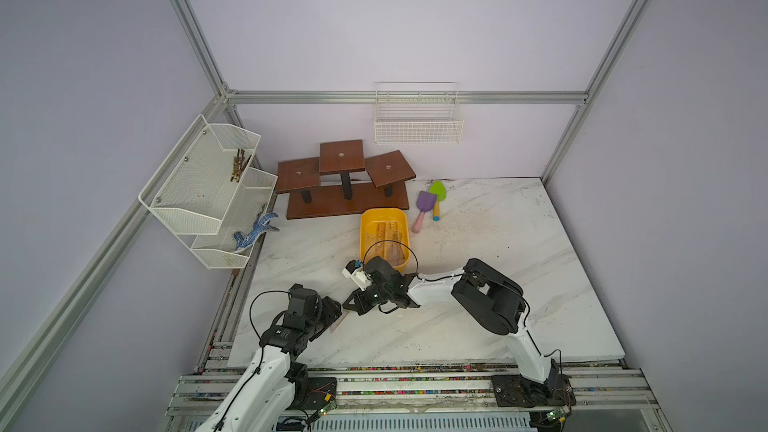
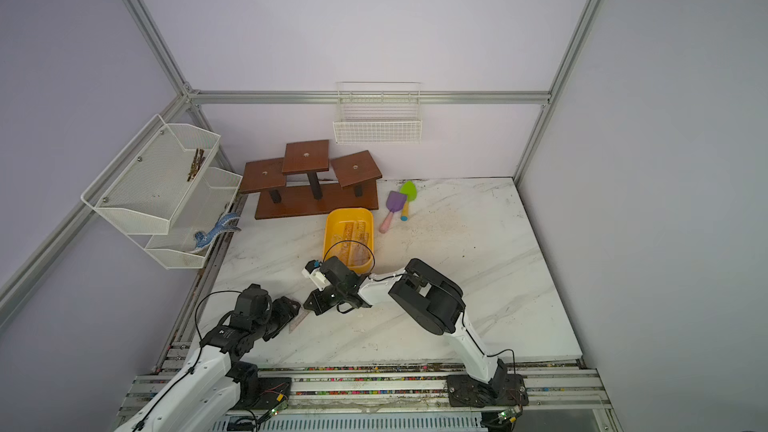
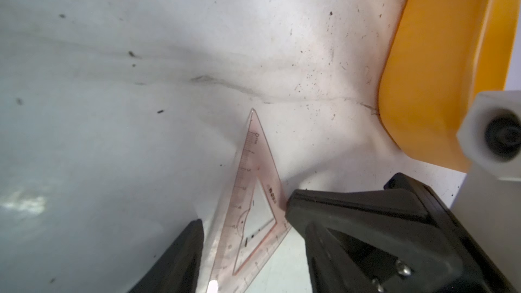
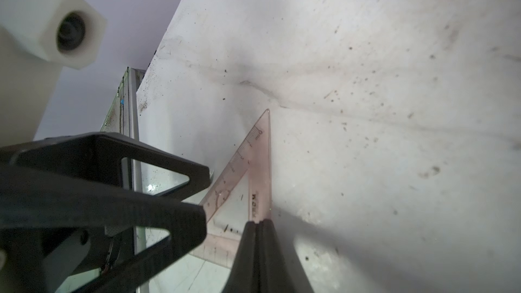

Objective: Put the scattered rulers into the storage box
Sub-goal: Adjust the ruler at the center of the board.

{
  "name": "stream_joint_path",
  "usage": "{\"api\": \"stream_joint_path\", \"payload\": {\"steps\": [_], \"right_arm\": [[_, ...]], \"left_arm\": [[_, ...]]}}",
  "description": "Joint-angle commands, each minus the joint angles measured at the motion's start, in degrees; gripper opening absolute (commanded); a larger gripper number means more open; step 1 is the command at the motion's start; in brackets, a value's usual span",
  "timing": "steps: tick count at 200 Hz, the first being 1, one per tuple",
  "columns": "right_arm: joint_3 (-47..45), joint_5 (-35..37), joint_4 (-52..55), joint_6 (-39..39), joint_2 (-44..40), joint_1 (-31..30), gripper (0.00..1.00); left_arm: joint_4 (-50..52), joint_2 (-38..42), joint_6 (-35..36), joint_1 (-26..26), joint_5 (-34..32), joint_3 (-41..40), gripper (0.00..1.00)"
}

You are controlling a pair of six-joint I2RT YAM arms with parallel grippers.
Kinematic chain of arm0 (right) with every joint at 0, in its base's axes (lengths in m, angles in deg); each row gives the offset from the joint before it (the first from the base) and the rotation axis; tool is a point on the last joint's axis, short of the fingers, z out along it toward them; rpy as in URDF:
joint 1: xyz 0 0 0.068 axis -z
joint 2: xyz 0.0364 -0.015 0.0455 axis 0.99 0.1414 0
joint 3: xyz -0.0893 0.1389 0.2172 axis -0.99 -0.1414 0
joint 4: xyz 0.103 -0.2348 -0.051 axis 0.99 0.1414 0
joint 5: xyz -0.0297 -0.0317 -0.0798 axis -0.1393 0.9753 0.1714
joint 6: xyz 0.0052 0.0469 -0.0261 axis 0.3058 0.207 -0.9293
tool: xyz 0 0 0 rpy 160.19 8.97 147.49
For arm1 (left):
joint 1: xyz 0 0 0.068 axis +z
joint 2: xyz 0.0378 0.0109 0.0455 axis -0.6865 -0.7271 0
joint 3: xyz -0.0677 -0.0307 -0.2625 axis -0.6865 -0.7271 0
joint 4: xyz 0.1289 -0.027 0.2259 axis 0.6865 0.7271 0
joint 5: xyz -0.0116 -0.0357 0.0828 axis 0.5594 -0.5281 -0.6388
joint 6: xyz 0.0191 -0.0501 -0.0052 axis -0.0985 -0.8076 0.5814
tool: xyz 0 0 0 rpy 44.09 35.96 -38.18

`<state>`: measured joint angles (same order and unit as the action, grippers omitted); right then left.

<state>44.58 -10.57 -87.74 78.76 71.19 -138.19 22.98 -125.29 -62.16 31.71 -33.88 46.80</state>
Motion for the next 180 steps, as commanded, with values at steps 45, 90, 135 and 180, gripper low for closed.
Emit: {"api": "stream_joint_path", "payload": {"steps": [45, 90, 135, 180], "right_arm": [[-2.2, -1.2, -1.8, 1.0, 2.7, 0.0, 0.05], [-2.8, -1.2, -2.2, 1.2, 2.6, 0.0, 0.05], [-4.3, -1.2, -2.5, 1.6, 2.5, 0.3, 0.04], [-6.8, -1.2, -3.9, 2.2, 1.2, 0.9, 0.04]], "left_arm": [[-3.7, -4.3, -1.7, 0.2, 3.7, -3.5, 0.63], [-5.1, -4.8, -1.5, 0.2, 3.2, -3.1, 0.53], [-7.0, -5.6, -1.4, 0.2, 2.3, -2.8, 0.34], [-7.0, -6.9, -0.2, 0.2, 1.4, -2.2, 0.15]]}}
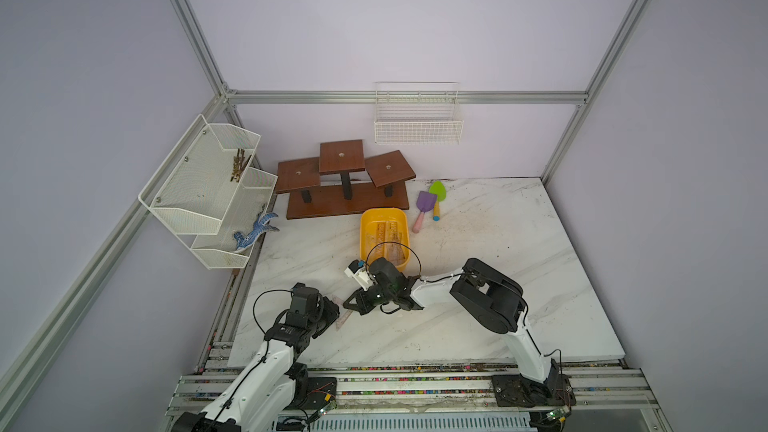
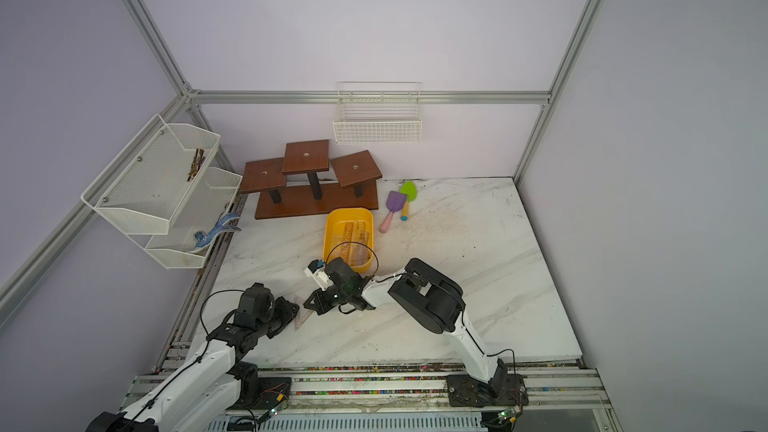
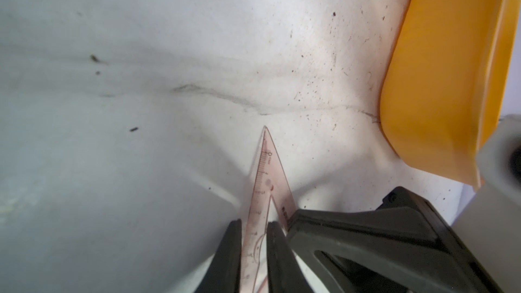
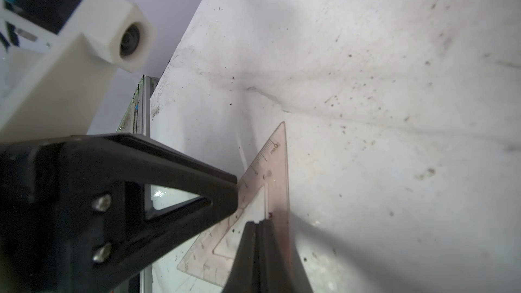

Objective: Put the scattered rulers into the storage box
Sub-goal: Adjust the ruler at the center of the board.

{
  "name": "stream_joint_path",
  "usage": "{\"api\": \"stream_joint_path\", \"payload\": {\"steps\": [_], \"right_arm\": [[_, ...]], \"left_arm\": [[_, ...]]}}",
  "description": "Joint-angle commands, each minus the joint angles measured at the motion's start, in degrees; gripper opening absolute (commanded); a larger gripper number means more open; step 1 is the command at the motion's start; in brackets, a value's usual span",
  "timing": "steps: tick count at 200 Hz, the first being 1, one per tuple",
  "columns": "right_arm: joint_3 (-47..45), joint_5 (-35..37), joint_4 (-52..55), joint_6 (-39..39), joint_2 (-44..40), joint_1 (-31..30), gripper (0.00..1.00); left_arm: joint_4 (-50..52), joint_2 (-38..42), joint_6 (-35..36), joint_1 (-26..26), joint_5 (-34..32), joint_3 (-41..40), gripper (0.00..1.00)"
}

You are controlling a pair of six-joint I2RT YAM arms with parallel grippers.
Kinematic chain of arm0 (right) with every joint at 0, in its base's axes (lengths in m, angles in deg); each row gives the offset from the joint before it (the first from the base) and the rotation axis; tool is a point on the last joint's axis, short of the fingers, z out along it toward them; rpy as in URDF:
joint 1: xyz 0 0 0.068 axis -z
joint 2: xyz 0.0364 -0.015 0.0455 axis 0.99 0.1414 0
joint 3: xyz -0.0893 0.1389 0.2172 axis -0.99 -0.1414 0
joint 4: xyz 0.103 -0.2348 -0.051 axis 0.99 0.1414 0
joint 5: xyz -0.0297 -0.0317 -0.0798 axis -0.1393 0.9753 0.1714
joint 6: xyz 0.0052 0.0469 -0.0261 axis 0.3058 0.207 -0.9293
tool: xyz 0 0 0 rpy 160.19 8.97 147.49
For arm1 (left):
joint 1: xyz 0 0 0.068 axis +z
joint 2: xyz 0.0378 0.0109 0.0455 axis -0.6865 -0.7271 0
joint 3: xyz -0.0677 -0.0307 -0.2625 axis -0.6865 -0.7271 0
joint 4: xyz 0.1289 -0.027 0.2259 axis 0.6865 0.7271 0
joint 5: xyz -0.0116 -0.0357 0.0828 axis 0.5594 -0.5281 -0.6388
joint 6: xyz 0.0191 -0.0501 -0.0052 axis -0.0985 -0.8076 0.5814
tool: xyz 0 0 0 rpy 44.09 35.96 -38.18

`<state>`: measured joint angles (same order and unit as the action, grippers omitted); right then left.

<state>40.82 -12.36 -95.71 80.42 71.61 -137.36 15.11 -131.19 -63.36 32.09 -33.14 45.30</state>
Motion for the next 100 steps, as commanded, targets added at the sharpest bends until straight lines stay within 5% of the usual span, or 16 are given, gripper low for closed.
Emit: {"api": "stream_joint_path", "payload": {"steps": [1, 52, 100], "right_arm": [[-3.1, 0.5, 4.1, 0.6, 0.8, 0.0, 0.04], [-3.6, -0.1, 3.6, 0.8, 0.4, 0.4, 0.04], [-5.1, 0.1, 4.3, 0.7, -1.9, 0.7, 0.05]], "left_arm": [[0.9, -1.0, 1.0, -0.2, 0.6, -0.7, 0.14], [0.1, -0.9, 1.6, -0.2, -0.2, -0.6, 0.07], [0.8, -1.2, 1.8, -0.2, 0.8, -0.4, 0.14]]}}
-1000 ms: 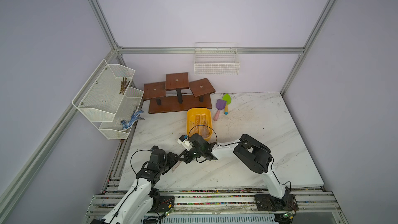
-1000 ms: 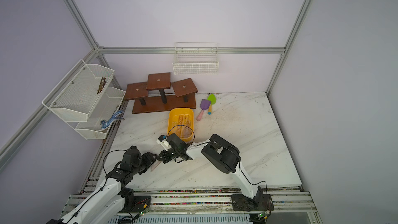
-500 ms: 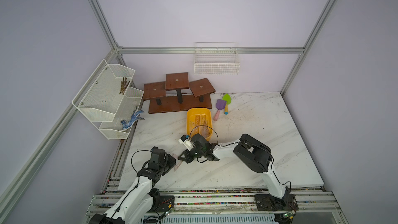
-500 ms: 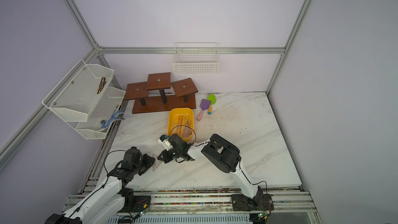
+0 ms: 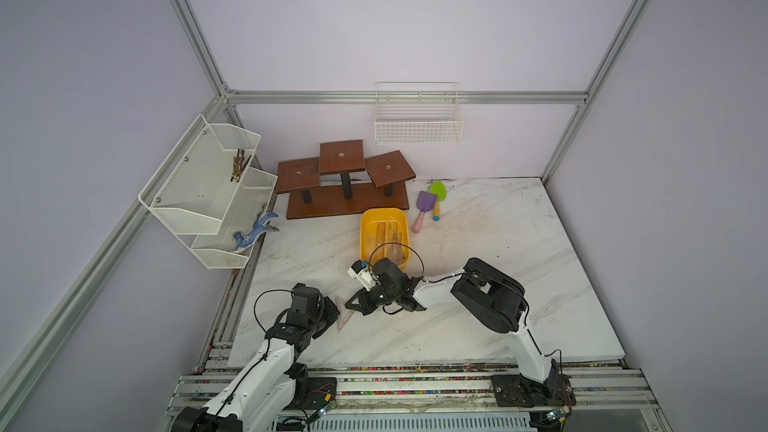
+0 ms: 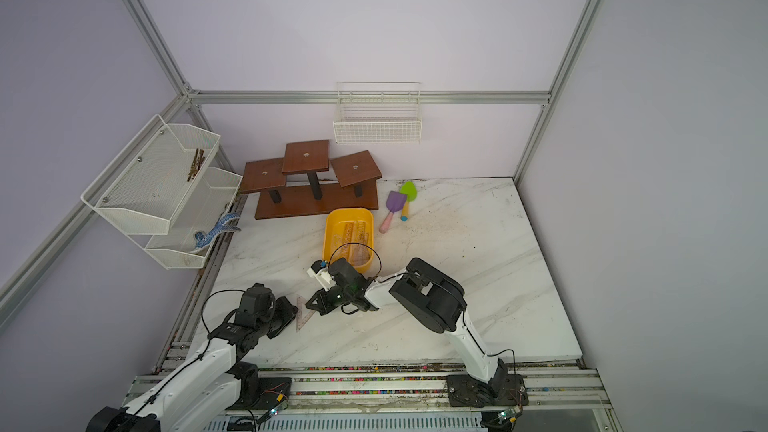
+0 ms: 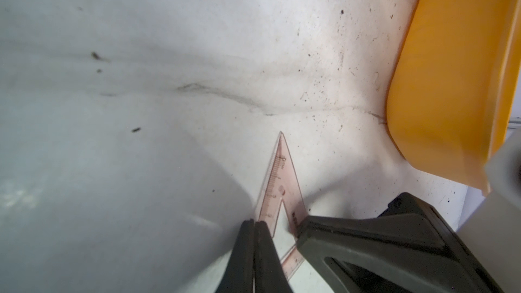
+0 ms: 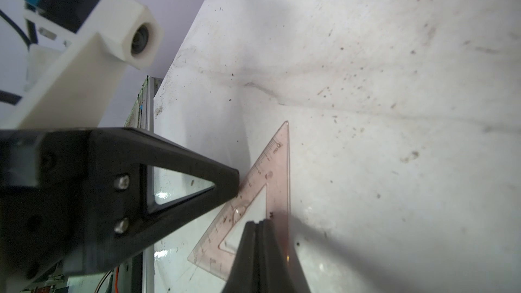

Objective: Put the scattered rulers into the storage box
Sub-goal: Adjust the ruler at the center of the board.

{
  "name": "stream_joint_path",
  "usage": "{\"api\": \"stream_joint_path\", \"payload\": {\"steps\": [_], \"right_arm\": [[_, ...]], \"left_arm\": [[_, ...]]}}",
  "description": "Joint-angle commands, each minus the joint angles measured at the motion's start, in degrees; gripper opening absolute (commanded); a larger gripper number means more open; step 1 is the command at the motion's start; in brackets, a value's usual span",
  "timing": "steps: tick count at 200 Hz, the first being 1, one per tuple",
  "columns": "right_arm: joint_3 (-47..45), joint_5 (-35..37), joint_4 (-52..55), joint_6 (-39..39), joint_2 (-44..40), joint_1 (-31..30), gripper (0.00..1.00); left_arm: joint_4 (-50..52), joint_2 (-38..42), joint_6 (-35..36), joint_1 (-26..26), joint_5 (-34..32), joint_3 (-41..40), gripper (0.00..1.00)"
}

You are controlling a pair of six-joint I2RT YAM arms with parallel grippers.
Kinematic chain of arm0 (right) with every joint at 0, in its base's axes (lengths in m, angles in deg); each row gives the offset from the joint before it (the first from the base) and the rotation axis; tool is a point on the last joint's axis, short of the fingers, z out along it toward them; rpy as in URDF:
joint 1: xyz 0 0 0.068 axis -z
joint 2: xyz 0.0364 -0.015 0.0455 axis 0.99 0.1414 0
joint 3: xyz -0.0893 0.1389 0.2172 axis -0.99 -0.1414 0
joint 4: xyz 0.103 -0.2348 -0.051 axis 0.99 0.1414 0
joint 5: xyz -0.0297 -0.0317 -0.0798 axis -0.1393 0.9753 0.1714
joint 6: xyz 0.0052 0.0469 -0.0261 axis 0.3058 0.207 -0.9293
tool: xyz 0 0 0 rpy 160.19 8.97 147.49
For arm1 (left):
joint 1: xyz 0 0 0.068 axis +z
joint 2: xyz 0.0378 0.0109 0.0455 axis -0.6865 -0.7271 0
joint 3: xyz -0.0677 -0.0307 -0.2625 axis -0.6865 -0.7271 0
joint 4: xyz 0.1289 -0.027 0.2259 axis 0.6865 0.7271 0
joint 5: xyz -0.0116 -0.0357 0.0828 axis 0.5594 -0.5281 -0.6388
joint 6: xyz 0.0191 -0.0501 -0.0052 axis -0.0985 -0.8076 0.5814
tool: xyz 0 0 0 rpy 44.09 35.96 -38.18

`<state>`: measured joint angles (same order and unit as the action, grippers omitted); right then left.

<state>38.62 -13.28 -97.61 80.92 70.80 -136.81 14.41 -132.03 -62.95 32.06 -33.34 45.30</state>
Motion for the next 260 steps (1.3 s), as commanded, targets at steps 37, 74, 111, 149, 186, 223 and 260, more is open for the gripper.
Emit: {"api": "stream_joint_path", "payload": {"steps": [37, 74, 111, 149, 186, 223, 260], "right_arm": [[-5.3, 1.9, 7.3, 0.1, -3.3, 0.2, 0.04], [-8.3, 2.0, 6.9, 0.7, -5.6, 0.1, 0.05], [-6.5, 4.0, 9.4, -1.7, -10.2, 0.2, 0.05], [1.5, 5.9, 14.4, -5.3, -7.2, 1.7, 0.08], [6.1, 5.8, 17.2, -6.1, -2.1, 1.8, 0.09], [4.8, 5.8, 17.5, -5.9, -1.5, 1.2, 0.1], [2.7, 4.6, 15.9, -4.4, -1.9, -0.3, 0.09]], "left_arm": [[5.6, 2.9, 2.1, -0.1, 2.5, -0.2, 0.3], [7.2, 5.7, 2.2, -0.1, 4.1, -1.7, 0.37], [9.5, 6.1, 2.2, -0.1, 2.9, -1.2, 0.4], [16.2, 9.1, 1.3, -0.1, -0.5, 0.3, 0.44], [19.7, 13.8, 0.2, 0.0, -3.0, 0.4, 0.49], [20.8, 14.7, -0.4, -0.1, -4.0, 0.5, 0.52], [22.7, 15.8, -1.6, -0.1, -5.5, 1.2, 0.55]]}}
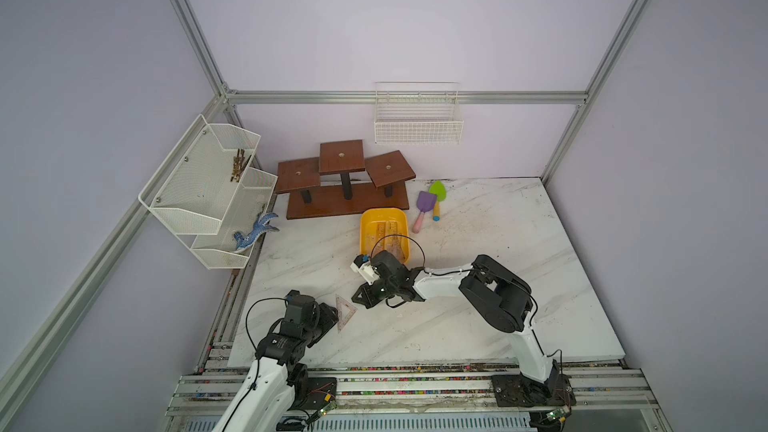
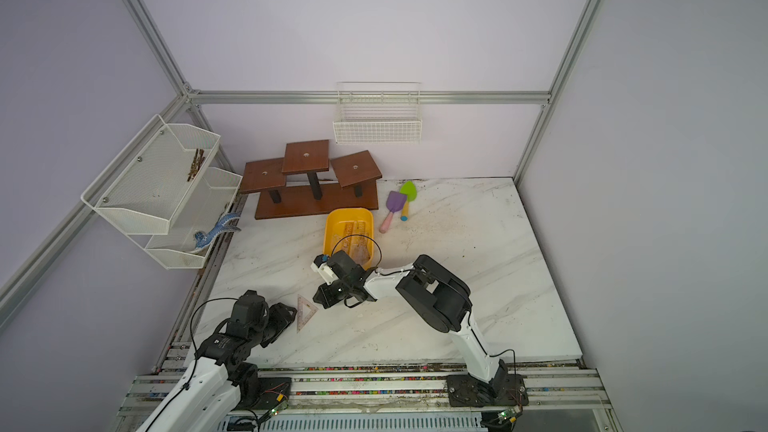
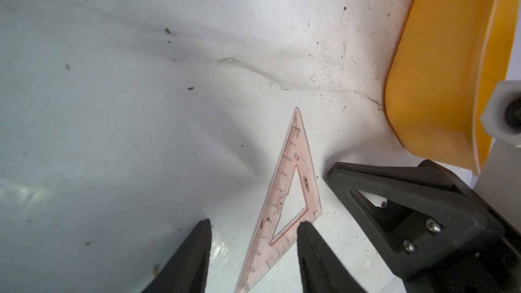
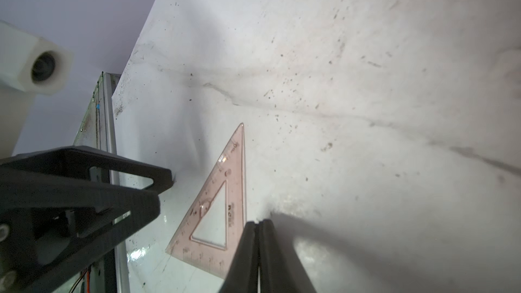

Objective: Put the scattered rulers into the storage box
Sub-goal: Adjust the ruler at the center of the board.

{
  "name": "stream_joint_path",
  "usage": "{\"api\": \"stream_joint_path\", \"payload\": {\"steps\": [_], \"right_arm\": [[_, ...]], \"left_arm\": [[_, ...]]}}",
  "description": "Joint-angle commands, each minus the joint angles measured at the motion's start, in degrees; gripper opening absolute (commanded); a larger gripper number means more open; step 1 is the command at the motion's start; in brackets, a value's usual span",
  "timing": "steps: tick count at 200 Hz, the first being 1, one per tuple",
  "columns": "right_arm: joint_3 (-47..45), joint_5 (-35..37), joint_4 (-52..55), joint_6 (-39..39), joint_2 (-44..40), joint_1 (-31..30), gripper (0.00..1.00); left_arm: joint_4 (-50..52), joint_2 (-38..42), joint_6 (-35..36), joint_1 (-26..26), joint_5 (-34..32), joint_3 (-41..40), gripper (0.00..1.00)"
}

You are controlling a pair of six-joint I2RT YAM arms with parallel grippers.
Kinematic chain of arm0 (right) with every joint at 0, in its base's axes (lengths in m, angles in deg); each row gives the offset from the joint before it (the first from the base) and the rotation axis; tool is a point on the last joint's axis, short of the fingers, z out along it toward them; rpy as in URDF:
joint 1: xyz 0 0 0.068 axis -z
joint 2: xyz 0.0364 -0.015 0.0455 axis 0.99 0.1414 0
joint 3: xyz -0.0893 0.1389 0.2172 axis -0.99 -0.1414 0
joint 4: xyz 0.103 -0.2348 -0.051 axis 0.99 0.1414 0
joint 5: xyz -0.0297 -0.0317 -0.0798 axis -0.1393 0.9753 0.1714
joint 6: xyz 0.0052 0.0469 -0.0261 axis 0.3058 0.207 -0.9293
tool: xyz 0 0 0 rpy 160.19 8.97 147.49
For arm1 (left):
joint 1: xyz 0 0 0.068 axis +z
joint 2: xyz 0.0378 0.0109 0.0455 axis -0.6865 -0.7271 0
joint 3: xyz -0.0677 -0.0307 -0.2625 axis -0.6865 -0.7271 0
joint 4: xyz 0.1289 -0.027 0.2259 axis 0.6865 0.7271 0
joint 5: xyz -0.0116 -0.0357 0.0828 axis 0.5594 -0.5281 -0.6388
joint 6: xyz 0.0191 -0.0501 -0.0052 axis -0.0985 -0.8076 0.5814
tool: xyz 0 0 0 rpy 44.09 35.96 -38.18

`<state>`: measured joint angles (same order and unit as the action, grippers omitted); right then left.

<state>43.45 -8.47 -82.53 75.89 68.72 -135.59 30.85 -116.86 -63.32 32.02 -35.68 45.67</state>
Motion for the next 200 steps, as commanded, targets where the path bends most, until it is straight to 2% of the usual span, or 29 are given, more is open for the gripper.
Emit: {"api": "stream_joint_path", "payload": {"steps": [1, 66, 81, 114, 137, 200], "right_arm": [[-2.2, -0.3, 0.8, 0.7, 0.1, -1.6, 0.09], [-6.0, -3.6, -3.5, 4.7, -2.0, -3.7, 0.09], [-5.9, -5.8, -4.7, 5.4, -1.4, -3.8, 0.09], [-5.8, -10.8, -8.2, 6.3, -2.2, -2.4, 0.09], [-4.7, -10.0, -9.1, 6.0, -2.8, -1.1, 0.09], [2.2, -10.0, -5.8, 4.5, 2.8, -1.1, 0.06]], "left_arm": [[6.3, 0.6, -1.3, 0.0, -3.3, 0.8, 0.55], [10.4, 7.0, -3.2, -0.1, -6.3, 0.5, 0.56], [10.6, 7.9, -1.7, -0.1, -6.5, 0.8, 0.62], [11.8, 10.2, -2.5, -0.2, -6.2, 0.5, 0.65], [12.6, 11.1, -3.0, -0.3, -6.8, 0.4, 0.65], [13.3, 10.2, -3.7, -0.7, -7.1, 0.5, 0.65]]}}
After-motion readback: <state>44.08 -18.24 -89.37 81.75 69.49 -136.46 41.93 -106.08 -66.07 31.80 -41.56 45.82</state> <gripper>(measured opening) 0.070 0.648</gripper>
